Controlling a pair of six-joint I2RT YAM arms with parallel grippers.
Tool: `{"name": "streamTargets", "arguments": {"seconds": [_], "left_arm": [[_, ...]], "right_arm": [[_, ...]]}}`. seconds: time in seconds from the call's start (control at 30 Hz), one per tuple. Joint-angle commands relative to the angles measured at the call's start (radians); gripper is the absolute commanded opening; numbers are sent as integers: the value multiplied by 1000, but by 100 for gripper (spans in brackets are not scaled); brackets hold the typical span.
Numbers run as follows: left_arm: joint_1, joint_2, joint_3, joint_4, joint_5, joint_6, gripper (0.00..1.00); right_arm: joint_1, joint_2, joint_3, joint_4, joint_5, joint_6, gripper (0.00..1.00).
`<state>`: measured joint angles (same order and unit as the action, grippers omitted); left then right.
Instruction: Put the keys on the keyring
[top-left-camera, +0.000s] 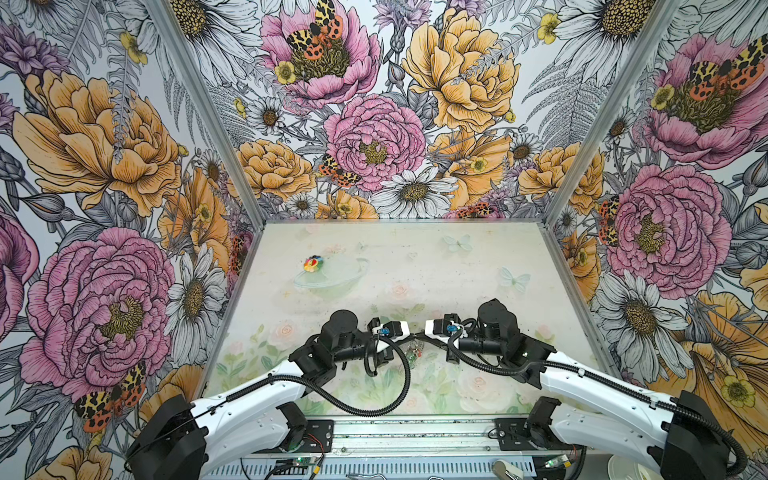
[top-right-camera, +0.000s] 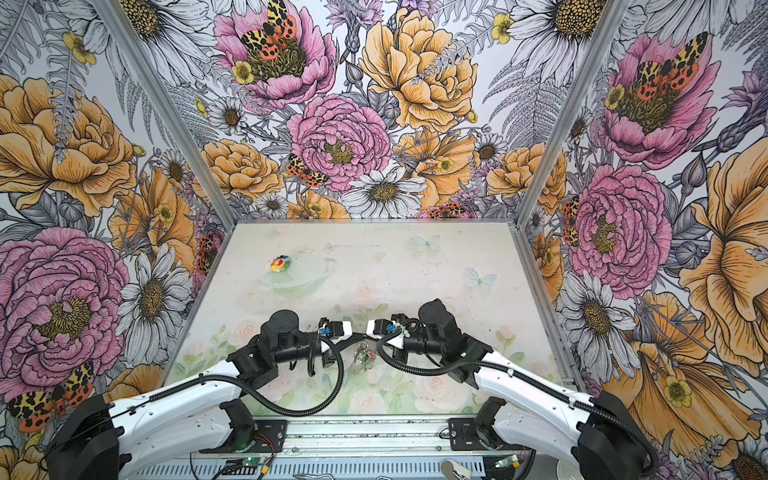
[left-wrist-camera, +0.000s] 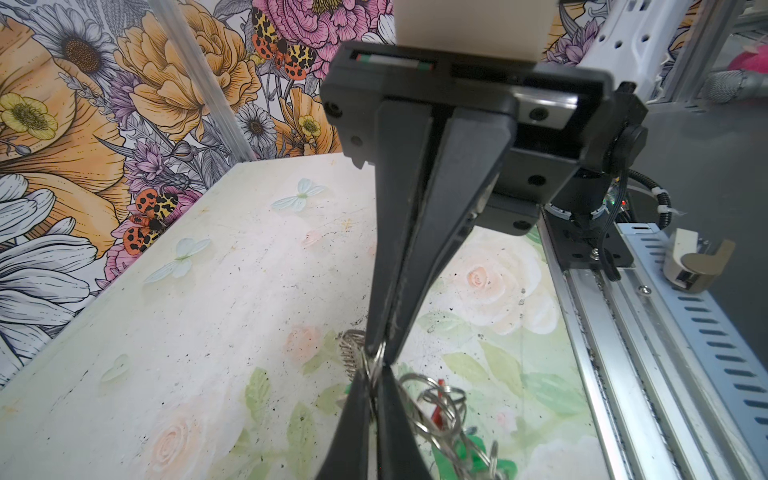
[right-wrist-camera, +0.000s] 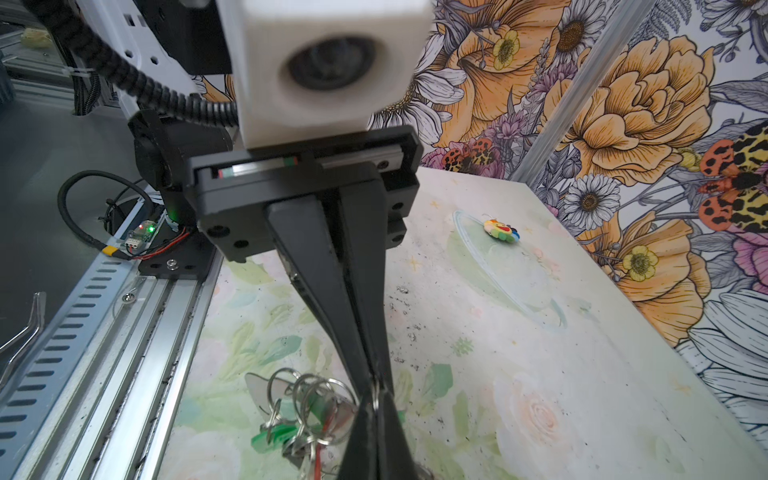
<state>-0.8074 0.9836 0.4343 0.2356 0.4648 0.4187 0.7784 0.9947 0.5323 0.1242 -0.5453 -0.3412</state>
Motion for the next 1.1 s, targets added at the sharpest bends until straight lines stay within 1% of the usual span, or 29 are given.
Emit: {"name": "streamTargets", "arguments": {"seconds": [0.0,0.1,0.2,0.4,0.57,0.63,0.7,0.87,0.9,0.97,1.07], "left_arm": [[8,-15,-5,11,22,-7,10],[10,-16,-11,14,23,-8,14],[10,-13,-12,17,22,-8,14],[11,-17,-11,27,25,-15,14],[13,-25,-25,66,21,-28,13],[13,-28,-30,84,13,-34,13],[14,-37,-43,113,-3,-43,13],[15,-45,-54,142,7,-53,14],[14,-40,-51,142,7,-55,13],[14,-34,-51,144,7,-56,12],[14,-30,-49,150,2,-57,10]], "right_arm": [[-10,-35,-6,164,-49,70,0],[-19,-47,-21,215,-59,97,0],[-24,-45,-23,237,-70,113,0],[-24,-18,-40,309,-85,151,0],[-24,1,-67,404,-63,204,0],[-24,11,-86,467,-37,244,0],[-18,16,-100,497,-9,255,0],[9,30,-122,584,126,276,0],[41,40,-124,609,157,282,0],[67,58,-118,627,182,277,0],[102,94,-113,655,198,267,0]]}}
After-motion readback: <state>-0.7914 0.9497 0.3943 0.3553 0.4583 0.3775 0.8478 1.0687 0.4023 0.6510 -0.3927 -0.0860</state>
